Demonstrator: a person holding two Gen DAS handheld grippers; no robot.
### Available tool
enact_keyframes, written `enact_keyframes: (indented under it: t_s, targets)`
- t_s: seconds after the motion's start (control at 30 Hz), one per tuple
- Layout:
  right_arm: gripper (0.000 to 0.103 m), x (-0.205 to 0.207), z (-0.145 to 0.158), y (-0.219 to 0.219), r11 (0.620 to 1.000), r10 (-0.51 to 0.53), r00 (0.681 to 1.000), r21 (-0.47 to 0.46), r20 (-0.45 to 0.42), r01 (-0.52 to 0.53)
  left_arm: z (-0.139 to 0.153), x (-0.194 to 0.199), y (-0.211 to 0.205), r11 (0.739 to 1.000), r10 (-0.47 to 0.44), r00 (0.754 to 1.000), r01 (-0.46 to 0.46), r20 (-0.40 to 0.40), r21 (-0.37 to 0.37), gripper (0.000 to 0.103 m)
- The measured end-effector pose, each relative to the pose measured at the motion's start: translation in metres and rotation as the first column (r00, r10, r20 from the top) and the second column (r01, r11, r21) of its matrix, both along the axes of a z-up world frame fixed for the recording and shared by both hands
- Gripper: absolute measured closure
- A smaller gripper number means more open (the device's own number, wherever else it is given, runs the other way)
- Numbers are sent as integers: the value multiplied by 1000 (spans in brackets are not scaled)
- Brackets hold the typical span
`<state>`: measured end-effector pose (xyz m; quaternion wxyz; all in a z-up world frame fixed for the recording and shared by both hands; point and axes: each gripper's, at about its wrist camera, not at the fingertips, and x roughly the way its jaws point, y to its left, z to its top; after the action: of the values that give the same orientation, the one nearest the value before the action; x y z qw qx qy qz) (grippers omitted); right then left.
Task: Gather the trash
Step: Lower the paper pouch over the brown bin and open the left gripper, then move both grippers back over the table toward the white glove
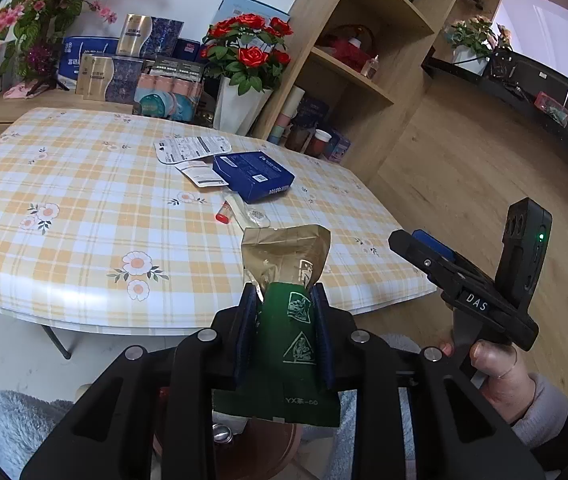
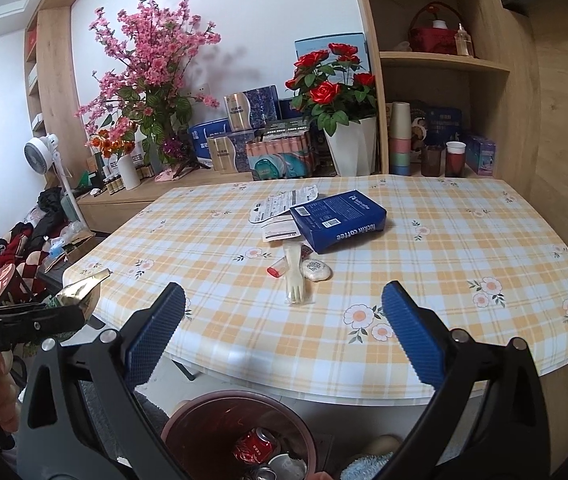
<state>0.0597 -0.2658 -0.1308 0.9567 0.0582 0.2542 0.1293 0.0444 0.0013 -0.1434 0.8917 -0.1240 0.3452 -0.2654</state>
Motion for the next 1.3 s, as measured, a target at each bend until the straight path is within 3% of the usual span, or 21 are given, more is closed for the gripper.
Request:
enact_keyframes:
  t_s: [0.53,0.77,1.13,1.3]
  targets:
    - [6,2,-1,-4,1000,-6,1000,-3,-5,6,-6,-4,-13,998,-50,999,51,-19,23,58]
    - [6,2,-1,-3,1000,-7,1000,-4,-3,7,-4,-3,-10,999,-34,999,34,-11,26,57]
    - [6,8,0,-10,1000,-15,1000,-17,-12,15,4,6,8,987,118,992,-122,37,105,12]
    - [6,11,-2,-11,999,-24,999,-27,-21,23,3,18,20,972,194,981,-196,33,132,8]
